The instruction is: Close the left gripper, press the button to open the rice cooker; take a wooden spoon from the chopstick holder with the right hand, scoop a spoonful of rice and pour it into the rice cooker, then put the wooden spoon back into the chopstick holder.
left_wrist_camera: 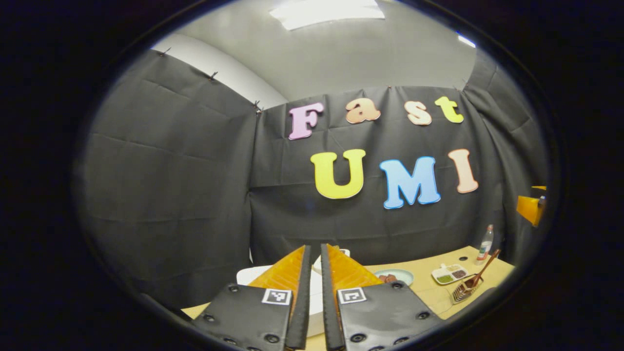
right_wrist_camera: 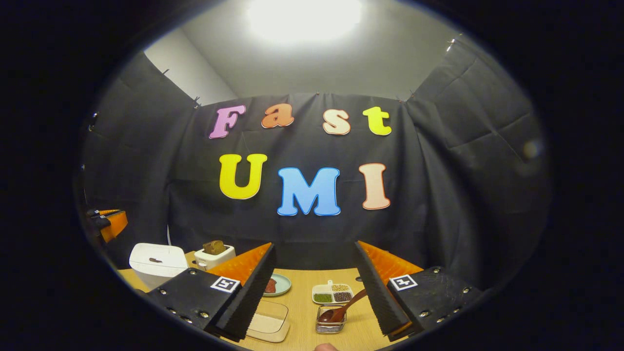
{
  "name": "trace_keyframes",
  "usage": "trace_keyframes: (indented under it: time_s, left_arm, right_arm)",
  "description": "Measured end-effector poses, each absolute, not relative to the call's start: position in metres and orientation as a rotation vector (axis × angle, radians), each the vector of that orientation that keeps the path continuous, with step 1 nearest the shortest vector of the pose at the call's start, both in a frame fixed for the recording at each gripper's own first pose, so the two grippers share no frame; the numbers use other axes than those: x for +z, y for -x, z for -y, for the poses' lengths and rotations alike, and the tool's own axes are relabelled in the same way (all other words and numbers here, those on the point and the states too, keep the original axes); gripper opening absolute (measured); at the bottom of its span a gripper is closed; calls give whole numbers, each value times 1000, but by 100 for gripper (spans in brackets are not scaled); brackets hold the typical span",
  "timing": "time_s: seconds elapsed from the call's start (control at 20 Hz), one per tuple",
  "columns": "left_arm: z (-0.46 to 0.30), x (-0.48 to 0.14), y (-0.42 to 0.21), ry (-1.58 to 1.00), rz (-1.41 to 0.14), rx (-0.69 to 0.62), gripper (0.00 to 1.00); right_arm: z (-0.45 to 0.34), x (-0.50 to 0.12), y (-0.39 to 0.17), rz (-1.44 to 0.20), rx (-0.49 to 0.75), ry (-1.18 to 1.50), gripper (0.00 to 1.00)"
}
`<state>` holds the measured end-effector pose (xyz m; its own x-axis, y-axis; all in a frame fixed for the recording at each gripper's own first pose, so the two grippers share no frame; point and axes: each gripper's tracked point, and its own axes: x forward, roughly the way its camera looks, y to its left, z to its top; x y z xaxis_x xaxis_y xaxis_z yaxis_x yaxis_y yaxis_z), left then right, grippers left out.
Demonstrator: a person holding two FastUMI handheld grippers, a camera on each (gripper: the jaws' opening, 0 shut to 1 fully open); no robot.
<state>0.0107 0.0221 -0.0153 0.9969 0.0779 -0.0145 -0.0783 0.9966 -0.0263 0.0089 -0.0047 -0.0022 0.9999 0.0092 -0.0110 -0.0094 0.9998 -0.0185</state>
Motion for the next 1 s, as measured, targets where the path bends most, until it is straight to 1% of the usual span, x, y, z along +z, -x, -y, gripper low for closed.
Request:
trace_keyframes:
  time_s: [0.1, 0.15, 0.25, 0.3, 0.35, 0.4, 0.5, 0.95, 1.0]
  left_arm:
    - [-31, -15, -19, 33, -19, 95, 13]
    - [-29, -17, -26, 38, -25, 82, 9]
    - [-30, -24, -32, 34, -36, 73, 8]
    - [-32, -26, -36, 33, -39, 70, 11]
    - [-35, -28, -39, 34, -45, 70, 8]
    - [-37, -33, -44, 36, -52, 68, 12]
    - [-45, -41, -54, 38, -68, 71, 8]
    - [-82, -95, -107, 61, -170, 79, 8]
    - [-84, -105, -114, 72, -188, 73, 11]
  right_arm:
    - [2, -3, -16, -15, 10, 25, 96]
    - [1, -5, -17, -17, 9, 28, 96]
    - [-2, -5, -19, -20, 9, 29, 96]
    - [-4, -6, -19, -23, 7, 31, 96]
    - [-5, -5, -20, -24, 5, 34, 96]
    - [-7, -5, -20, -25, 3, 38, 96]
    - [-8, -7, -20, -28, -6, 49, 96]
    - [0, -10, -4, -42, -93, 70, 96]
    - [1, -12, -2, -47, -101, 71, 96]
